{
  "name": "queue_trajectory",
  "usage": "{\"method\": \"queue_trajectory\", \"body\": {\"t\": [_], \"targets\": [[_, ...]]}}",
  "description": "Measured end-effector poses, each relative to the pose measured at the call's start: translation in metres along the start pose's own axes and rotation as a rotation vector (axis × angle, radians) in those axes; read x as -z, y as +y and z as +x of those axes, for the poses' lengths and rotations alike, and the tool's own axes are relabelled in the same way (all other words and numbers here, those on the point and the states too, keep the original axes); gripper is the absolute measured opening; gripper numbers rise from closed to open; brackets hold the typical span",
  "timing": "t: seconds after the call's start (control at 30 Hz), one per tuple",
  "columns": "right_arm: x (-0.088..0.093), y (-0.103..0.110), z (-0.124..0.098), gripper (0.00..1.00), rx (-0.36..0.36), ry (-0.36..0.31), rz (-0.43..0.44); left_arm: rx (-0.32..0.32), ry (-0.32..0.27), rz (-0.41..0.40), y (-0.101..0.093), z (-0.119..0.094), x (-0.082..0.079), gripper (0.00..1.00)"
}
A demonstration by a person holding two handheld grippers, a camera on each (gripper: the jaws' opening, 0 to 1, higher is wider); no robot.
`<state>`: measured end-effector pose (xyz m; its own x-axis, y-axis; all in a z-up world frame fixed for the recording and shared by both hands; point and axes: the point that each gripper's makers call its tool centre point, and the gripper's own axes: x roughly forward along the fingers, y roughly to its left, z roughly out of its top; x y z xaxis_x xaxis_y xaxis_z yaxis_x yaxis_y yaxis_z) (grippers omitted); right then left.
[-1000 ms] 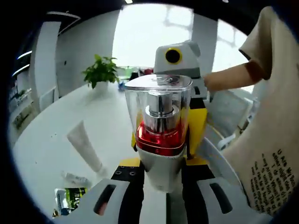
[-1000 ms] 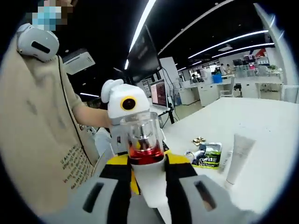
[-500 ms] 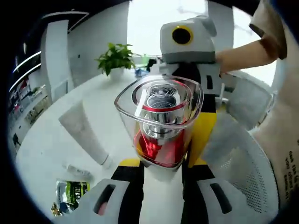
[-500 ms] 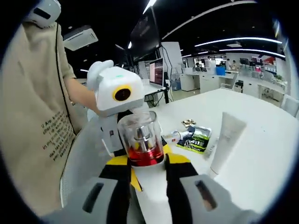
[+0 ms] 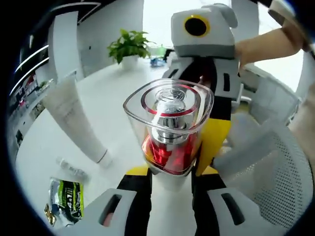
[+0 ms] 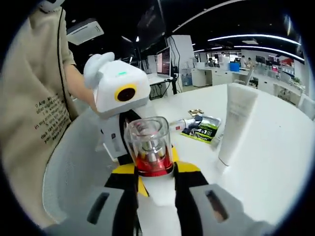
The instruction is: Arrange the skincare products in the storage area until every visible bottle or jar stands upright without overlapping.
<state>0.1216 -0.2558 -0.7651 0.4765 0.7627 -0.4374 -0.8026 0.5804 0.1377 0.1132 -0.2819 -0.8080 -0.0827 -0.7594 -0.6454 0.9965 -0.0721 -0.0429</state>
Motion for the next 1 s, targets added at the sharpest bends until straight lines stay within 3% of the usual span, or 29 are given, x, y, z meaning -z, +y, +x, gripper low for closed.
{"method": "queue_trajectory", "body": {"t": [0.17, 0.5, 1.0], "targets": [[0.006, -0.002, 0.0, 0.27, -0.028, 0.006, -0.026, -0.026, 0.012, -0.01, 0.003, 0.005, 0.004, 0.27], [0.006, -0.008, -0.006, 0.27, -0.08, 0.017, -0.091, -0.059, -0.038, -0.014, 0.008, 0.01, -0.004, 0.28], [0.007, -0.035, -0.015, 0.27, -0.074, 0.014, -0.111, -0.071, -0.067, -0.027, 0.028, 0.027, -0.018, 0.28]]}}
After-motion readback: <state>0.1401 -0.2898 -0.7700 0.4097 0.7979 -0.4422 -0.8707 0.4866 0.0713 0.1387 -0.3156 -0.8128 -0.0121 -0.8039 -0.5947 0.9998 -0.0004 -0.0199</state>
